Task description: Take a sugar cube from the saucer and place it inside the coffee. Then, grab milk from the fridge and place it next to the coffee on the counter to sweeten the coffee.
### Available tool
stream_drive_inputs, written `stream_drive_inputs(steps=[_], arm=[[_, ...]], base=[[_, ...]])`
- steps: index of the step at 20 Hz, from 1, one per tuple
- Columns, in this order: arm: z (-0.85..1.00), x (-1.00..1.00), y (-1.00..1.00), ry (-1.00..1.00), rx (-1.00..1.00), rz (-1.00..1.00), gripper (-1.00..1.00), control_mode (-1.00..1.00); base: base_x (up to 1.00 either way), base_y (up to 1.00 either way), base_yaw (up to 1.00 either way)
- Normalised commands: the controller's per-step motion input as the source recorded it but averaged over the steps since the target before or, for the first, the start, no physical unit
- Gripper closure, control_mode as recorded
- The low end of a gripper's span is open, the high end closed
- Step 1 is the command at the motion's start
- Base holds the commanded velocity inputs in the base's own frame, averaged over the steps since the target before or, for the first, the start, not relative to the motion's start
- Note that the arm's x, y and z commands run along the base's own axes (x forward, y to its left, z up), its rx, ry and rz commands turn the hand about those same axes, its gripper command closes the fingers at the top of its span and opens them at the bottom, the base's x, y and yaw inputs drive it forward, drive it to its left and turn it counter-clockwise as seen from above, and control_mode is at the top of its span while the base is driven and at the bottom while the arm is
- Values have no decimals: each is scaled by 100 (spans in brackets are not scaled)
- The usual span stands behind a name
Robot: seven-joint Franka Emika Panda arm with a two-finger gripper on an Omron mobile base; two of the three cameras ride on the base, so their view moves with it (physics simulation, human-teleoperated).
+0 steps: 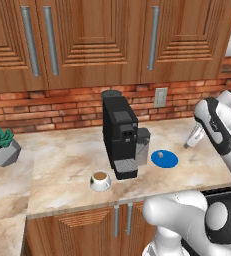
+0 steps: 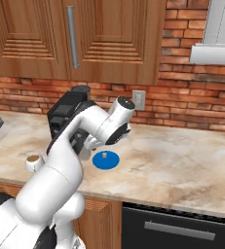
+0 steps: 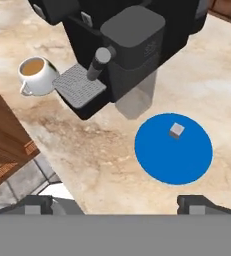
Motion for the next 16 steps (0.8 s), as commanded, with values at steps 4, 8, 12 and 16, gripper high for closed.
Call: stream_drive_inputs(steps=[4,8,12,16], arm=[[-24,2,0,-1,4,30,-100,-100],[-29,5,0,0,3,29,-100,-100],[-36,6,0,-1,5,20,-100,-100],[-37,25,0,-5,10,5,-100,-100]], base=[[0,0,0],[0,0,0],[0,0,0],[0,0,0]])
